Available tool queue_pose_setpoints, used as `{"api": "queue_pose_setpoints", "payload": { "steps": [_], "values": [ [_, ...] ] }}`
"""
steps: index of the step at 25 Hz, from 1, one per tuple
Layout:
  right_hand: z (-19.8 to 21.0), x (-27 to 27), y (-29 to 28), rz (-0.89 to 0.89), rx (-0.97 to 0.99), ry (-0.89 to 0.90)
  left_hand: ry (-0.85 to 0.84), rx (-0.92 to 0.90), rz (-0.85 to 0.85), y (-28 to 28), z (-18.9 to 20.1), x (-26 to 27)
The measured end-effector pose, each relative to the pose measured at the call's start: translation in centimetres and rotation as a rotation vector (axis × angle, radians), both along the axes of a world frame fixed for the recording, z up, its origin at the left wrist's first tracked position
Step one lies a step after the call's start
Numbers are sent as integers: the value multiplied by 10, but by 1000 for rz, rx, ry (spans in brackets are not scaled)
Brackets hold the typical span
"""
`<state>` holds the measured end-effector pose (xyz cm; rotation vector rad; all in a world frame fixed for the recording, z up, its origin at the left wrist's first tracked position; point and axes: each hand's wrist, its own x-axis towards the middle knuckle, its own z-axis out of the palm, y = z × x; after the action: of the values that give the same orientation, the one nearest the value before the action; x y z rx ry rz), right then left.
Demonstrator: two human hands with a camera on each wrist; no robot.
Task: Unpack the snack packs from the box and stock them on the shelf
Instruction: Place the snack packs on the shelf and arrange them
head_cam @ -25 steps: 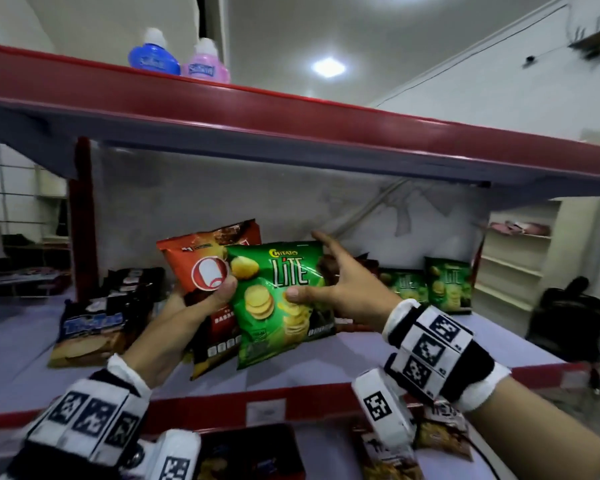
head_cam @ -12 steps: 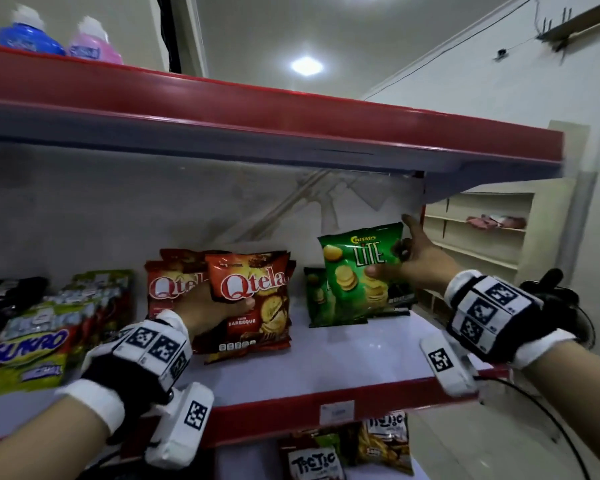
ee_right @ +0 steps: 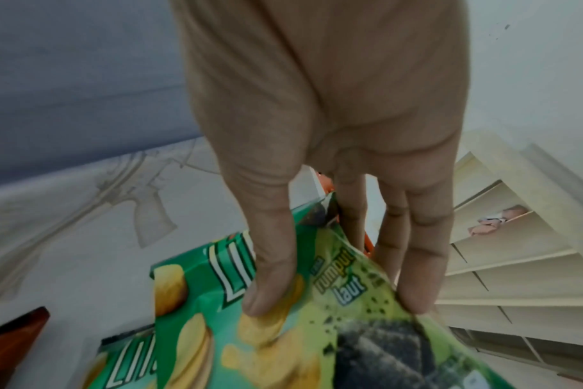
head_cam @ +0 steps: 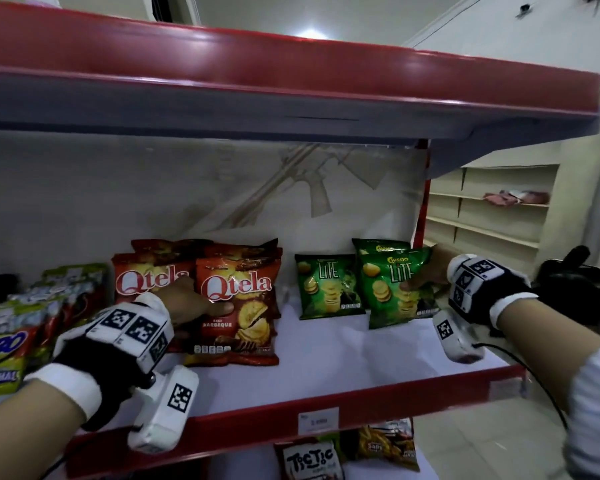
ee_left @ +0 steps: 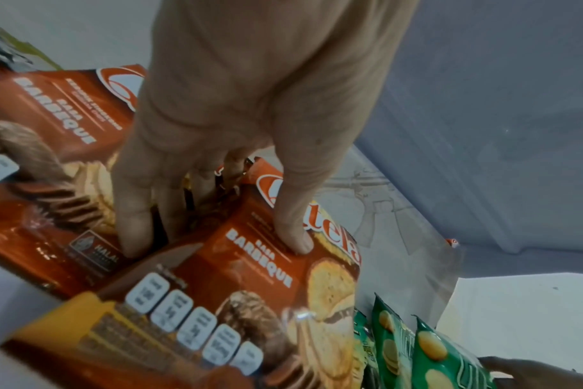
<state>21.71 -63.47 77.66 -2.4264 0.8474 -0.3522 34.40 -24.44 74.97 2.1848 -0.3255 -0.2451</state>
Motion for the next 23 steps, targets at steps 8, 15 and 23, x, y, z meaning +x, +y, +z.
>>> {"api": "queue_pose_setpoints", "payload": {
  "steps": [8, 15, 23],
  "values": [
    [-36, 39, -27, -77, 132, -10, 96, -91, 58, -3, -5, -6],
    [-39, 31, -13, -70, 57, -89, 86, -141, 131, -4, -5, -12],
    [-6, 2, 15, -96, -40, 6, 5, -107, 169, -3, -9, -14]
  ]
}}
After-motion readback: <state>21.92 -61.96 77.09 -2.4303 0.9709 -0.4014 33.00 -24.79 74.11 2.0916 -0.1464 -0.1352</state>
